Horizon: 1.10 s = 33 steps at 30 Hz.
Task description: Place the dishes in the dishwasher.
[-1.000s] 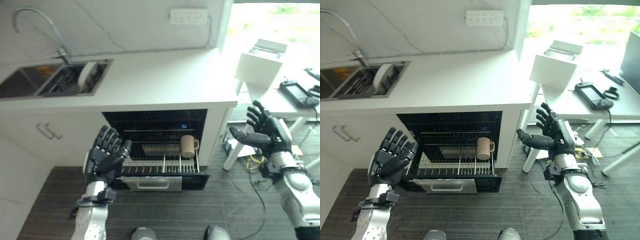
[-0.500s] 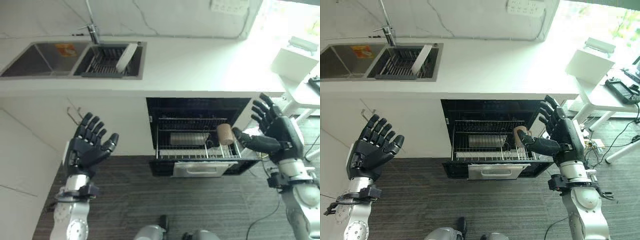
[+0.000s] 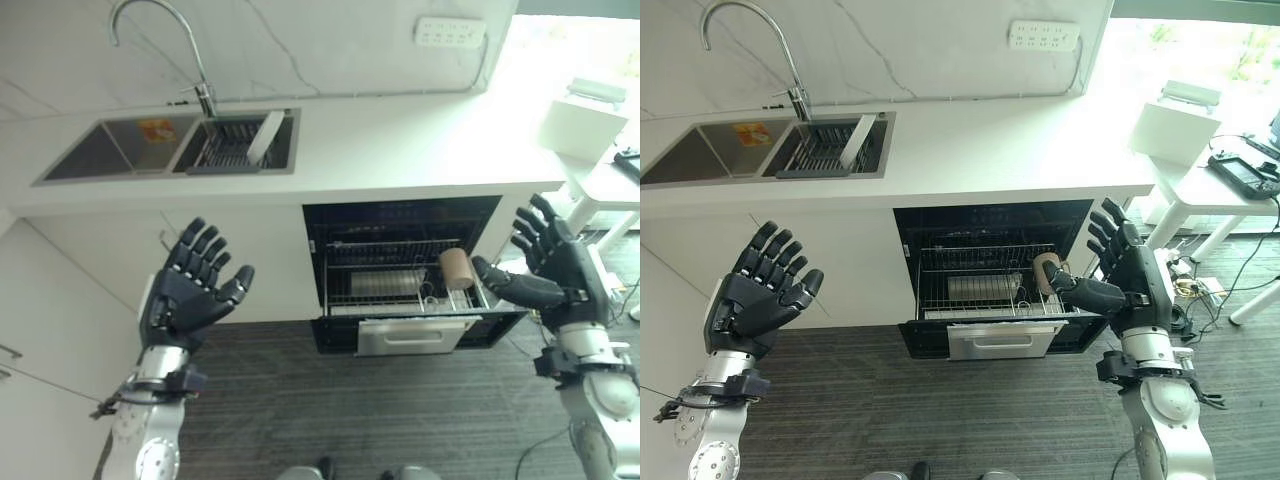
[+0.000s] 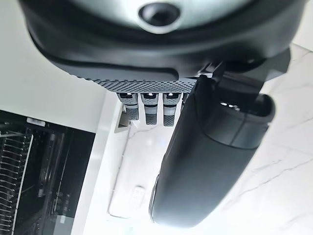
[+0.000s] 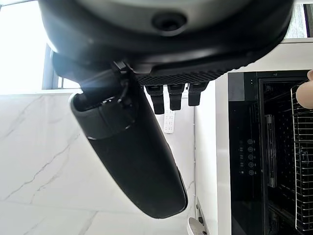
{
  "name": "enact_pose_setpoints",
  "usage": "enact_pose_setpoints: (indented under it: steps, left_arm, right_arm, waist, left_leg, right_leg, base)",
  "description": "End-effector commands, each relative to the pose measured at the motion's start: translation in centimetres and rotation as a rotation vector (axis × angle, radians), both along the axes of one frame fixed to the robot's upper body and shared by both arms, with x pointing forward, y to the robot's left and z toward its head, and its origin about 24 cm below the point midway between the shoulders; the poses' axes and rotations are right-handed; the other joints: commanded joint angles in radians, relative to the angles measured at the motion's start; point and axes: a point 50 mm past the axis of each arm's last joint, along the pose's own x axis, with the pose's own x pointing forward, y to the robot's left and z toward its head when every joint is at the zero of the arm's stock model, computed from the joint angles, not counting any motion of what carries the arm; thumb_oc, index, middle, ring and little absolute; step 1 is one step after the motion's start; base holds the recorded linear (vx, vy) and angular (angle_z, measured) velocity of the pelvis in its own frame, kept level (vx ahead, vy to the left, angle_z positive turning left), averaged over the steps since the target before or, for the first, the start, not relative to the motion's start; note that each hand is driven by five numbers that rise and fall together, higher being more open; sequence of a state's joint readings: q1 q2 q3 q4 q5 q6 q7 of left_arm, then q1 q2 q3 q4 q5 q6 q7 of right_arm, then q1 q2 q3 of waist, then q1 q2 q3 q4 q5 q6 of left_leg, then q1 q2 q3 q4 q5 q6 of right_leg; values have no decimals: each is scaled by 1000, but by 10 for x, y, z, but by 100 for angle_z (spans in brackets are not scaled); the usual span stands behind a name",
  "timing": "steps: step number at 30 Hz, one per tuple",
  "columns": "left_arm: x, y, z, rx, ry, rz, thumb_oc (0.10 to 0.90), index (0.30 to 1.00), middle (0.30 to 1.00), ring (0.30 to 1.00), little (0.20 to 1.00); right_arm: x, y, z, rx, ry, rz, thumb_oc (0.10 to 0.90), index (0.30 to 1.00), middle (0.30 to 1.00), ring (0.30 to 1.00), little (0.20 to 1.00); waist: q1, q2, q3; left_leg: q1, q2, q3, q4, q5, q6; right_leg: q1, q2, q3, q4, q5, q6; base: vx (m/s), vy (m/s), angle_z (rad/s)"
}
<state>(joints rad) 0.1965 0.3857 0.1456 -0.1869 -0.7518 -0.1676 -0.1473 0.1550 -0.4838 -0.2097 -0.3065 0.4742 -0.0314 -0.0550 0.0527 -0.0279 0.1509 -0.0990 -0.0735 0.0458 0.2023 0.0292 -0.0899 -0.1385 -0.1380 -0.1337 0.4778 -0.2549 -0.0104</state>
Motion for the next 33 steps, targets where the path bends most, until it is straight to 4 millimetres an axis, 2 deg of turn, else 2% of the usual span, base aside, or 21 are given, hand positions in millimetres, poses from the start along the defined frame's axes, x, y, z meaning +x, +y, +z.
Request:
enact_pose_setpoints:
  steps: [1,2,3,4,6,7,8,9,10,12,13,16,18,20,21,23,24,26,30,33]
  left_arm:
    - [6,-6,55,43,-294,-67,800,900,900,900,900]
    - [3,-4,56,38,-309,-55,800,900,900,900,900]
    - [0,-3,57,33,-320,-43,800,900,900,900,900]
    - [-3,-2,56,28,-333,-28,800,900,900,900,900]
    - [-6,-2,53,17,-336,-20,800,900,900,900,900]
    - [-3,-7,50,7,-335,-48,800,900,900,900,900]
    - [-3,-9,50,23,-344,-53,800,900,900,900,900]
    - [-4,-6,53,23,-370,-20,800,900,900,900,900]
    - [0,-3,56,-5,-380,4,800,900,900,900,900]
    - [7,-5,66,46,-412,11,800,900,900,900,900]
    - [8,-5,70,89,-424,10,800,900,900,900,900]
    - [9,-7,73,155,-426,-29,800,900,900,900,900]
    - [9,-8,75,201,-427,-34,800,900,900,900,900]
    - [9,-7,77,214,-425,-31,800,900,900,900,900]
    - [8,-5,79,248,-428,-3,800,900,900,900,900]
    - [10,-4,82,241,-423,-4,800,900,900,900,900]
    - [9,-4,81,245,-421,-3,800,900,900,900,900]
    - [5,-3,80,253,-418,19,800,900,900,900,900]
    - [5,-5,75,229,-396,32,800,900,900,900,900]
    - [6,-6,72,233,-370,34,800,900,900,900,900]
  right_arm:
    - [11,-1,56,-80,-292,1,800,900,900,900,900]
    - [11,0,58,-89,-302,14,800,900,900,900,900]
    - [10,1,59,-95,-305,23,800,900,900,900,900]
    - [11,0,62,-100,-308,35,800,900,900,900,900]
    - [11,-4,63,-96,-298,37,800,900,900,900,900]
    - [11,-5,66,-104,-299,39,800,900,900,900,900]
    - [9,-5,66,-114,-306,42,800,900,900,900,900]
    - [9,-6,68,-121,-311,49,800,900,900,900,900]
    - [9,-8,67,-87,-311,46,800,900,900,900,900]
    - [7,-9,67,-53,-331,46,800,900,900,900,900]
    - [4,-12,66,-29,-346,41,800,900,900,900,900]
    - [1,-6,58,-1,-339,49,800,900,900,900,900]
    - [2,1,56,-14,-324,59,800,900,900,900,900]
    - [5,7,55,-30,-314,75,800,900,900,900,900]
    - [10,15,53,-47,-306,96,800,900,900,900,900]
    - [14,17,54,-49,-302,87,800,900,900,900,900]
    - [13,14,54,-51,-304,86,800,900,900,900,900]
    - [10,11,53,-59,-308,100,800,900,900,900,900]
    - [9,8,52,-55,-303,91,800,900,900,900,900]
    - [12,10,54,-55,-308,93,800,900,900,900,900]
  waist:
    - [-11,-32,-14]
    - [-9,-18,-16]
    - [-5,-8,-20]
    - [1,1,-26]
    - [7,12,-36]
    - [-6,26,-41]
    - [-12,33,-41]
    - [-30,42,-43]
    - [-47,47,-46]
    - [-56,43,-44]
    - [-62,36,-40]
    - [-47,29,-38]
    - [-31,32,-39]
    - [-10,34,-39]
    - [9,36,-39]
    - [8,22,-41]
    - [3,5,-37]
    - [1,-20,-30]
    - [2,-21,-41]
    - [6,-18,-51]
  left_leg:
    - [-1,149,148,153,-25,-1]
    - [6,206,101,98,-1,-13]
    - [-10,243,48,98,6,-24]
    - [-32,293,-42,98,25,-38]
    - [-51,330,-115,98,34,-52]
    - [-69,370,-117,98,56,-71]
    - [-66,377,-103,98,49,-76]
    - [-48,382,-57,98,-9,-77]
    - [-33,374,-15,98,-93,-74]
    - [-23,337,-33,98,-144,-67]
    - [-10,297,-42,98,-172,-43]
    - [9,226,-50,98,-213,14]
    - [18,205,-52,98,-219,42]
    - [26,193,-41,98,-222,60]
    - [35,190,-16,98,-226,70]
    - [30,165,-6,98,-226,78]
    - [34,146,-1,98,-227,75]
    - [33,121,19,98,-227,62]
    - [25,120,18,98,-217,55]
    - [24,121,24,98,-212,45]
  right_leg:
    - [120,22,-52,-178,79,61]
    - [112,30,-37,-178,73,71]
    - [100,42,-21,-178,69,74]
    - [80,49,31,-178,65,78]
    - [69,50,62,-178,63,84]
    - [66,37,67,-178,60,87]
    - [67,25,55,-178,60,90]
    - [65,-2,35,-178,69,102]
    - [65,-51,21,-178,92,133]
    - [62,-110,16,-178,120,183]
    - [68,-148,23,-178,153,212]
    - [98,-191,8,-178,244,218]
    - [120,-200,-13,-178,306,213]
    - [116,-204,-55,-125,322,203]
    - [101,-194,-93,-84,332,196]
    - [128,-45,-95,-165,257,176]
    - [118,2,-90,-178,203,153]
    - [78,36,-74,-178,131,122]
    - [72,54,-44,-178,105,103]
    - [71,58,-49,-178,96,96]
  base:
    - [5,295,98]
    - [8,375,79]
    - [14,503,34]
    - [16,412,1]
    - [46,514,-84]
    - [66,675,-96]
    - [70,810,-20]
    - [63,741,21]
    - [57,695,25]
    - [50,602,19]
    - [62,623,27]
    - [64,432,27]
    - [66,287,13]
    - [50,251,-27]
    - [65,235,-61]
    - [130,110,-83]
    - [129,-54,-52]
    - [132,-140,7]
    - [133,-119,-2]
    - [156,-134,1]
